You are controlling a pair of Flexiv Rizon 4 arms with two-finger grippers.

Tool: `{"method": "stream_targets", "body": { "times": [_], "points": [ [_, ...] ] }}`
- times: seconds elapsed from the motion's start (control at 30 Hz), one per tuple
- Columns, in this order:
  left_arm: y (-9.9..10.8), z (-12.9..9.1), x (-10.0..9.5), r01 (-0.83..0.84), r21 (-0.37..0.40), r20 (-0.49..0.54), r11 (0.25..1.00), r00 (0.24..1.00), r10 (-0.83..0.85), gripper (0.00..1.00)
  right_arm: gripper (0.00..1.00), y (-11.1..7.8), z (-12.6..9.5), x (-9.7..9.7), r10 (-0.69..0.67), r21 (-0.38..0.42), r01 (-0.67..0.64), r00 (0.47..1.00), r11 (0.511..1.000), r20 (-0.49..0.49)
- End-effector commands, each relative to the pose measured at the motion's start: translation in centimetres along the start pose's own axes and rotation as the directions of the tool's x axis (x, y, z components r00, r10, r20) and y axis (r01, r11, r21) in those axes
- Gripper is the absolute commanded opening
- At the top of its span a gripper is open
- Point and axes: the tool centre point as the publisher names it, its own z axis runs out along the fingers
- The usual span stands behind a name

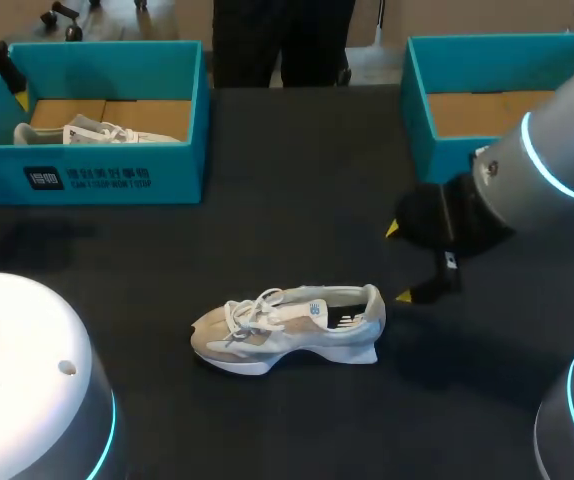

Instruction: Take the shoe out of the shoebox, open the shoe tongue, remove and reinsert the insole, then place the shoe into the shoebox

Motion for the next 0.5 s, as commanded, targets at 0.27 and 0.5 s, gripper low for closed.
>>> {"method": "stream_targets", "body": {
  "times": [0.27, 0.5],
  "points": [
    [-0.2, 0.0, 0.0, -0.001, -0.005, -0.002, 1.0, 1.0, 0.0, 1.0, 1.0, -2.4, 0.8, 0.7, 0.022, -0.373, -0.016, 1.0, 0.928, 0.012],
    [-0.2, 0.0, 0.0, -0.001, -0.005, -0.002, 1.0, 1.0, 0.0, 1.0, 1.0, -3.1, 1.0, 0.6, -0.027, -0.464, 0.012, 0.999, 0.886, -0.026]
  ]
}}
